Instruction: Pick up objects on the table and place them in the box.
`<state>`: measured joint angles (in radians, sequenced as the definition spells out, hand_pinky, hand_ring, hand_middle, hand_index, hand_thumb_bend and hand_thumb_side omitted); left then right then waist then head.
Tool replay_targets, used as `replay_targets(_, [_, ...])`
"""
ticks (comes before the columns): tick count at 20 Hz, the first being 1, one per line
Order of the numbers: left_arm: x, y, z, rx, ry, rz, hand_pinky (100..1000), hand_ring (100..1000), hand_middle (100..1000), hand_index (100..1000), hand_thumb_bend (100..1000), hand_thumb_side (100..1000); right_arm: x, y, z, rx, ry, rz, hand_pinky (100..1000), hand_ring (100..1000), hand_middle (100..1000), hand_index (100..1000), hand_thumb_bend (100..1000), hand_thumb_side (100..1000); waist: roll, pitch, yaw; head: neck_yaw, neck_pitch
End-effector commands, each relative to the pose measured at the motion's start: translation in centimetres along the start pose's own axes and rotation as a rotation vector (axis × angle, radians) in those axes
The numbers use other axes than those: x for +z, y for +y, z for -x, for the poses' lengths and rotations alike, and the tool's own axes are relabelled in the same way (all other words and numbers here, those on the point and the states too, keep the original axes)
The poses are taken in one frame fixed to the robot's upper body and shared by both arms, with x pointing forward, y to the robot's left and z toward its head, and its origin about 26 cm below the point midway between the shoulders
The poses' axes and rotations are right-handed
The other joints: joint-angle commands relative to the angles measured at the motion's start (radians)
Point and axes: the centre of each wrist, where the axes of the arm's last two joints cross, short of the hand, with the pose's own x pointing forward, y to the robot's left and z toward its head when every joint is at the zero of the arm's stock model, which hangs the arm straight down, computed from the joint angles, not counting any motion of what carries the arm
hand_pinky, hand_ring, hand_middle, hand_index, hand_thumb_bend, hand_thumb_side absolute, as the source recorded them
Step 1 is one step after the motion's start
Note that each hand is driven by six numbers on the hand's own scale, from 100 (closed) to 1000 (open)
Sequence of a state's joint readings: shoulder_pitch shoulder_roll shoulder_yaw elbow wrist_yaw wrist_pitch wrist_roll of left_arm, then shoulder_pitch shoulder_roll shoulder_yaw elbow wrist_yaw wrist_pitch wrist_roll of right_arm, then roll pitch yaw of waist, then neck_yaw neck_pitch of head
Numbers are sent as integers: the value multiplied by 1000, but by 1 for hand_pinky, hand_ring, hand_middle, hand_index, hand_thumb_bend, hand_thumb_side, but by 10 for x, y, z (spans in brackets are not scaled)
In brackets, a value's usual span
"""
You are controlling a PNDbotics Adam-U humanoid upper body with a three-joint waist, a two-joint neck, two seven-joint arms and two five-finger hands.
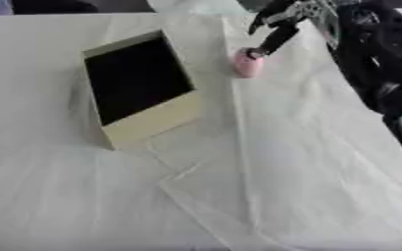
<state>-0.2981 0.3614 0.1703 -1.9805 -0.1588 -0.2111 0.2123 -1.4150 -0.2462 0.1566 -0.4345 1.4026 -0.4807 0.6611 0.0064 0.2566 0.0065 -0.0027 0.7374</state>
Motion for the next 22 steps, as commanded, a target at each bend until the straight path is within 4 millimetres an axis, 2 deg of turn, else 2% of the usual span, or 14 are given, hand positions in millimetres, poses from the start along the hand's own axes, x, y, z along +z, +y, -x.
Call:
replay_targets(1, [-5, 5, -6, -12, -26, -1, 705, 783, 779, 786, 100, 715, 7, -2, 11, -9, 7, 20, 974, 961, 940, 1000, 149, 685, 5, -16, 1, 2, -2])
replay_targets(6, [-5, 5, -5, -14, -20, 0, 707, 782, 776, 784, 100, 714, 1, 6, 8, -47, -29, 22, 960, 950, 937, 1000, 124, 684, 7, -10, 2, 2, 0])
replay_targets(13, [-5, 5, -5, -13, -19, 0, 707, 782, 776, 784, 100, 714, 0, 6, 6, -54, -33, 19, 960, 950, 937, 1000, 124, 684, 8, -8, 3, 1, 0])
replay_targets(14, [-5, 5, -5, -12, -18, -1, 705, 778, 772, 783, 100, 734, 1, 5, 7, -53, -27, 26, 957, 945, 923, 1000, 139, 720, 7, -3, 5, 0, -3])
replay_targets(17, [-5, 4, -6, -10, -15, -2, 704, 778, 772, 783, 100, 736, 2, 3, 5, -58, 8, 71, 948, 939, 908, 1000, 135, 734, 7, 10, 11, -4, -10])
replay_targets(19, [-6, 4, -6, -9, -15, -2, 703, 777, 772, 783, 100, 737, 1, 3, 4, -55, 23, 101, 934, 920, 870, 1000, 141, 728, 6, 15, 13, -4, -12])
replay_targets(20, [-6, 4, -6, -9, -15, -1, 703, 777, 772, 783, 100, 738, 1, 3, 3, -53, 27, 116, 918, 904, 823, 947, 132, 710, 6, 16, 14, -5, -12])
replay_targets(21, [-6, 4, -6, -9, -15, 0, 703, 777, 772, 783, 100, 738, 1, 3, 2, -51, 30, 130, 912, 901, 813, 933, 130, 710, 7, 17, 14, -5, -12])
replay_targets(22, [-6, 4, -6, -10, -14, 0, 703, 777, 772, 783, 100, 740, 0, 3, 2, -48, 30, 146, 885, 879, 749, 868, 119, 706, 7, 18, 15, -5, -11])
